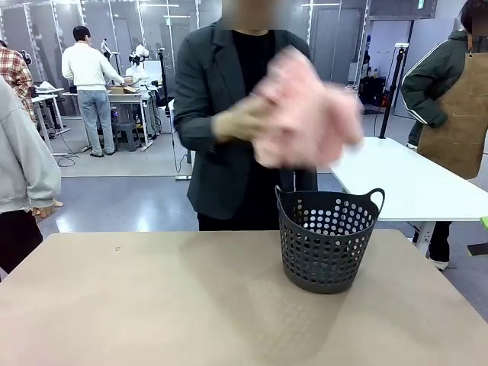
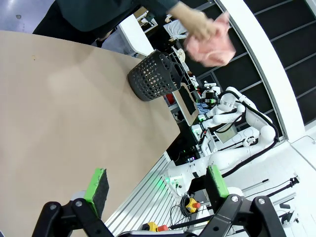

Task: Fold the towel.
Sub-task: Grab the top end of the 100 cm Hotel Towel extended by the human.

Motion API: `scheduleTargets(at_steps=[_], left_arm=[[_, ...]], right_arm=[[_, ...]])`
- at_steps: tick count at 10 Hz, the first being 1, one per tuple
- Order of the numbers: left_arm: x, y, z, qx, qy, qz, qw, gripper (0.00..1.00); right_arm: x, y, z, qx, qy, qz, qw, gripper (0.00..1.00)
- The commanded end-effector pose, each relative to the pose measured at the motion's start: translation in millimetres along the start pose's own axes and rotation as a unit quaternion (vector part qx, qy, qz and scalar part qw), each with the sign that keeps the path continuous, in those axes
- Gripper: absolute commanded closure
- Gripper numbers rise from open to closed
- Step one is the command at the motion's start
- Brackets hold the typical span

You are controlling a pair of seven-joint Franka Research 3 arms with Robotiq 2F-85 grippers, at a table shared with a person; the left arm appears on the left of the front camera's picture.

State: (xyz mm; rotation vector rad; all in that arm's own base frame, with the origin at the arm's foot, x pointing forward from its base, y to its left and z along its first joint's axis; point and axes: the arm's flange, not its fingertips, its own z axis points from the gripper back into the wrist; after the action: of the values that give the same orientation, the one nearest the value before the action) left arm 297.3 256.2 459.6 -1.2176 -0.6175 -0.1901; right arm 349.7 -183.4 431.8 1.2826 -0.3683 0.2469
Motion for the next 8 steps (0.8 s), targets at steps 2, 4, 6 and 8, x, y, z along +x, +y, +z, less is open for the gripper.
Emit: scheduleTargets(at_steps=[2, 4, 6, 8], left_arm=[[1.7, -1.2, 0.5, 0.000, -0.003, 0.002, 1.000, 0.00], [1.7, -1.2, 0.5, 0.000, -0.003, 0.002, 1.000, 0.00], [1.7, -1.2, 0.5, 0.000, -0.003, 0.002, 1.000, 0.00], [1.7, -1.2, 0.5, 0.000, -0.003, 0.002, 1.000, 0.00]], right_arm=[[1.2, 1.4, 0.9, 0.000, -0.001, -0.003, 1.000, 0.00], [1.2, 1.4, 0.9, 0.000, -0.001, -0.003, 1.000, 0.00], [1.2, 1.4, 0.9, 0.000, -0.001, -0.003, 1.000, 0.00], [1.2, 1.4, 0.9, 0.000, -0.001, -0.003, 1.000, 0.00]])
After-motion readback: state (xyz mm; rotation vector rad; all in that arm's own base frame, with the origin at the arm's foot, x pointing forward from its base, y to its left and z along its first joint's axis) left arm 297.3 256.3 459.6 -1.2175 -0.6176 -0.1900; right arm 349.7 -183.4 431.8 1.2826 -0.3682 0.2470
